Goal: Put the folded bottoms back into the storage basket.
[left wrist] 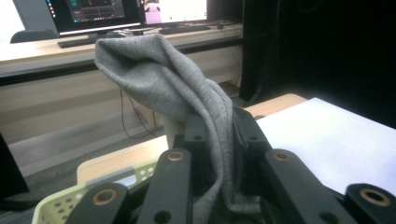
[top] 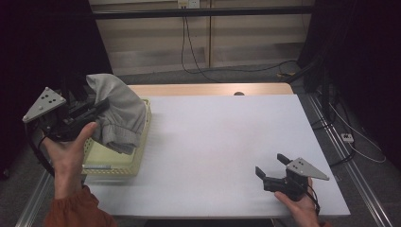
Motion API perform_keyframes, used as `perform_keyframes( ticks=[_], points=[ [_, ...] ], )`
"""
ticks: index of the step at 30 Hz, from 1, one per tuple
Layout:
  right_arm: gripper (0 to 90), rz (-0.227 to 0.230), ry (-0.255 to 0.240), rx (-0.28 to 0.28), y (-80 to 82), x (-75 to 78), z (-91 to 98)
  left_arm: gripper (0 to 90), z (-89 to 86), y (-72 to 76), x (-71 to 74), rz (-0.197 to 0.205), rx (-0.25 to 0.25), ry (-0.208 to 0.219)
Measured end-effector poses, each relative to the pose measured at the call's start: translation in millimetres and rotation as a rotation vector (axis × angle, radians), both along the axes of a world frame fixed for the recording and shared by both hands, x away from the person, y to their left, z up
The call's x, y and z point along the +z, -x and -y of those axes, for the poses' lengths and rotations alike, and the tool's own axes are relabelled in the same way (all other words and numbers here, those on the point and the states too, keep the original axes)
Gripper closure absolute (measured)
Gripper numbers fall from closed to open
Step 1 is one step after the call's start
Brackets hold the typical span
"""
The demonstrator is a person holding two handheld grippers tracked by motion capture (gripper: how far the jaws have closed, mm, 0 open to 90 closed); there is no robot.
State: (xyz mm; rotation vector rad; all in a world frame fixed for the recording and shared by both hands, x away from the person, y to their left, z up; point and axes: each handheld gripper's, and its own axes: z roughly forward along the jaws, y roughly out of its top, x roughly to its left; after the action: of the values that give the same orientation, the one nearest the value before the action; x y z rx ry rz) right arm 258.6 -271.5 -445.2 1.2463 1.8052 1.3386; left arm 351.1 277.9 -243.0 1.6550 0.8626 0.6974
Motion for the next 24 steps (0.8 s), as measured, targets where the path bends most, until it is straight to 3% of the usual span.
perform_keyframes(
  ticks=[11,24],
  points=[
    [5.5,0.006,0.004,0.006,0.6,0.4,-0.2,78.4,-21.4,-12.4,-15.6,-0.066,0.025,0.012],
    [5.5,0.004,0.005,0.006,0.4,0.2,-0.1,78.3,-26.7,-31.7,-35.4,-0.145,0.04,-0.013]
  ],
)
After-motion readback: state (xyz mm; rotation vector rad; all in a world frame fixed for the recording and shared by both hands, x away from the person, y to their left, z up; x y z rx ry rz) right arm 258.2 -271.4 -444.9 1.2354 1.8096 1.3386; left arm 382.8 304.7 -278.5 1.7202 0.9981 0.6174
